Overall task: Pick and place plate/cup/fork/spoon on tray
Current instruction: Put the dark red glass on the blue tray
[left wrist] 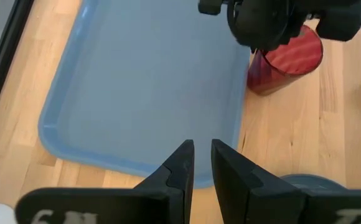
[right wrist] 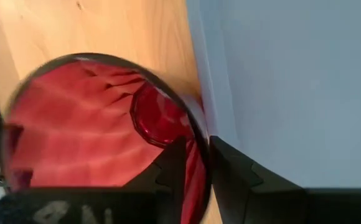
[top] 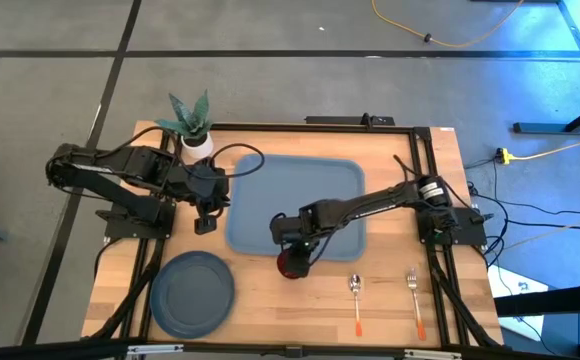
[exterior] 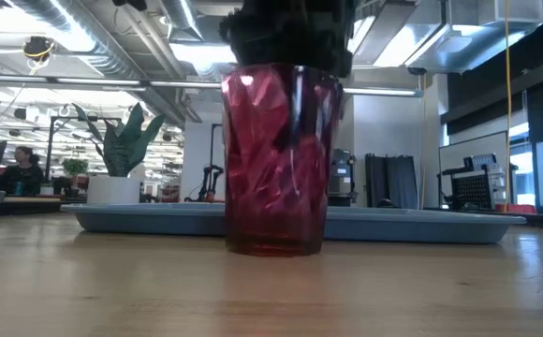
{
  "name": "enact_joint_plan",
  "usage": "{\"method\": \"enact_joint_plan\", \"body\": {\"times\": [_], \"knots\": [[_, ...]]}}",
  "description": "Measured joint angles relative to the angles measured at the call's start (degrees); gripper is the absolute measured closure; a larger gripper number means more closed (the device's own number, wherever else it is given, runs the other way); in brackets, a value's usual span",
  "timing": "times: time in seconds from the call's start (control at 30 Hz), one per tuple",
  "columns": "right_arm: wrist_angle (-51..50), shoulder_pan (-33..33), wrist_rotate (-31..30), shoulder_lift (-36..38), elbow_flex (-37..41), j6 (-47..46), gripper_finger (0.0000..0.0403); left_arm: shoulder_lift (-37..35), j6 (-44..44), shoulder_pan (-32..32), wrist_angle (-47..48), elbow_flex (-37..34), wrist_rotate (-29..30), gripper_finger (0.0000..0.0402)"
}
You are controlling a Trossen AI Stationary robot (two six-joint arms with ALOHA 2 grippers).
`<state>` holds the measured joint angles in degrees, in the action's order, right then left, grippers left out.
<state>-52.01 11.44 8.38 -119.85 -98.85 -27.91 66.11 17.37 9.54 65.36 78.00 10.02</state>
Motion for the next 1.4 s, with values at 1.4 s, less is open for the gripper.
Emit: {"method": "enact_joint_plan", "body": {"times": [1.4], "knots": [[-38.0, -16.9, -12.0, 4.2, -21.6, 6.8, 0.0390, 0.0, -2.2, 2.3, 0.2, 0.0, 1.2, 0.0352]]}}
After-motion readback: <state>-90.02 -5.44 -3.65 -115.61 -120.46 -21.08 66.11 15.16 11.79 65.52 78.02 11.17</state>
